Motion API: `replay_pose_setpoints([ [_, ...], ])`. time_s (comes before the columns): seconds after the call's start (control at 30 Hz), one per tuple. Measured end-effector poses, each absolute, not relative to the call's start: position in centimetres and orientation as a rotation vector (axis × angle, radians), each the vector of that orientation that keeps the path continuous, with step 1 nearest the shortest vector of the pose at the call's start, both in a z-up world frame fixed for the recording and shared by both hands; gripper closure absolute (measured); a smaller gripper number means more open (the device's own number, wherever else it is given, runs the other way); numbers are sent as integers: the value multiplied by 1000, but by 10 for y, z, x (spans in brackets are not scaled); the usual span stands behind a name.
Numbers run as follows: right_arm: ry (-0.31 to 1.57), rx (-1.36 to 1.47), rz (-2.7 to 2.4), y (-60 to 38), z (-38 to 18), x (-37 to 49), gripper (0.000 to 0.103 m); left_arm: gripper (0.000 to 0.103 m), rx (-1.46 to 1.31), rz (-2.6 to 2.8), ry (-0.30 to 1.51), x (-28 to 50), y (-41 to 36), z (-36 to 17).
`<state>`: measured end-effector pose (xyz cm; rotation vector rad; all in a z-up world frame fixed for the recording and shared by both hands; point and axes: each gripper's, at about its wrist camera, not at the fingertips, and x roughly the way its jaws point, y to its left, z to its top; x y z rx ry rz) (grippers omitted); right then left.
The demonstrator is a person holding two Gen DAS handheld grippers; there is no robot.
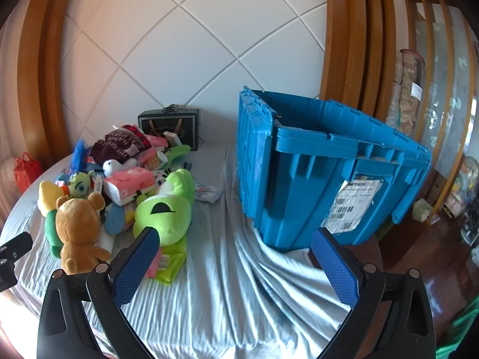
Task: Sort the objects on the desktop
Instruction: 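Move both grippers toward the brown teddy bear on the pile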
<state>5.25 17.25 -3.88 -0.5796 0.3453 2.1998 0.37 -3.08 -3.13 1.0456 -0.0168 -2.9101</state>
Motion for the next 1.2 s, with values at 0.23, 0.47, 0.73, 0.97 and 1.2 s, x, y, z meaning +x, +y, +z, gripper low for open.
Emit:
replay_pose_setpoints([
  [0.23, 401, -660, 2273, 165, -59, 11, 0, 1, 1106, -2775, 31, -8, -88, -49],
  [0.47, 406, -785, 2323, 153, -74, -44, 0, 1, 1191, -2725, 78, -35, -131, -74],
  [0.73, 422, -887, 2289, 150, -82, -91, 0, 1, 1314, -2780, 26, -87, -136, -90],
  [0.97, 480, -979, 2215, 151, -101, -101, 0, 1, 1312, -2912, -213, -169, -79, -79],
  [1.2, 532, -1058, 2268, 147, -118, -107, 3, 3, 1468, -2829, -284, -196, -65, -119],
])
